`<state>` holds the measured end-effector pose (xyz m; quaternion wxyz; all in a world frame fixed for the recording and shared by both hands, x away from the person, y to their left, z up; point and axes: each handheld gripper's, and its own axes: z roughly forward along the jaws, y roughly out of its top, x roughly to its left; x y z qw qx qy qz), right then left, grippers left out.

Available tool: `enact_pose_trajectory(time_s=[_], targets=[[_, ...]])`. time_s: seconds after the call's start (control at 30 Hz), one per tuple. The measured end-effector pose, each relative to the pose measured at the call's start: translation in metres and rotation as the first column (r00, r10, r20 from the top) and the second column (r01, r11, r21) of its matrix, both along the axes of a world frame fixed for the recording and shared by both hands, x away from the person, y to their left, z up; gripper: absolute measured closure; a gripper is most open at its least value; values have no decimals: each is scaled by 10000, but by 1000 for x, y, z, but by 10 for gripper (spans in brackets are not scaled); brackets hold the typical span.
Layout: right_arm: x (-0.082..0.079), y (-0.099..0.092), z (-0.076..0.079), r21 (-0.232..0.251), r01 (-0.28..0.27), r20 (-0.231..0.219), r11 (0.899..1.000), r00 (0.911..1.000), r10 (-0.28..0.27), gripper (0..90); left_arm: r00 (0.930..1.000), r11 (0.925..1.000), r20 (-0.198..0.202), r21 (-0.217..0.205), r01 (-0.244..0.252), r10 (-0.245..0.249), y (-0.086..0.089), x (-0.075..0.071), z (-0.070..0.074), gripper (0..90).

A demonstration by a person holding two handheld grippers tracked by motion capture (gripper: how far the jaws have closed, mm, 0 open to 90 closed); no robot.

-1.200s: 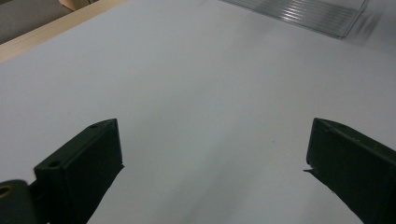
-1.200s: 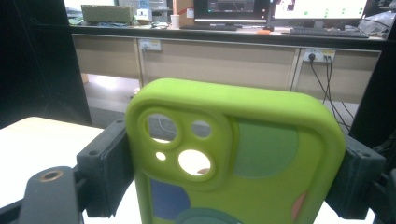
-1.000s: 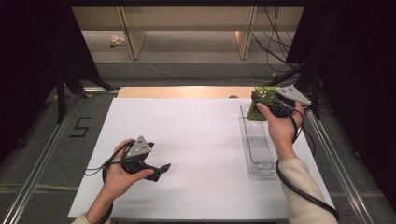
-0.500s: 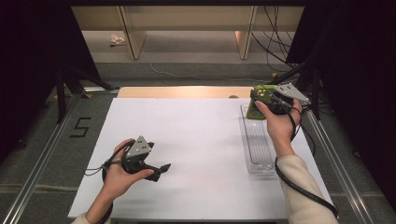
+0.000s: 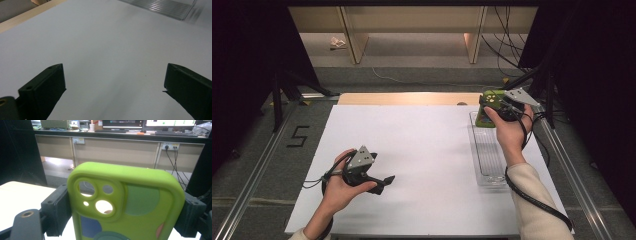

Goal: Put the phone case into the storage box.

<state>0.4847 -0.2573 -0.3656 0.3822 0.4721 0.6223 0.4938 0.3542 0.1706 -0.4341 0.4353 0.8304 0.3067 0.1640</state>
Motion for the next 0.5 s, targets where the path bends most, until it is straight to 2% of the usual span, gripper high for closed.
enact_pose_trajectory(time_s=[0.5], targets=[[9,1,0,-42,62,-94,10000,9999,-62,177,10000,10000,29,-41,-20,20,1,0,0,33]])
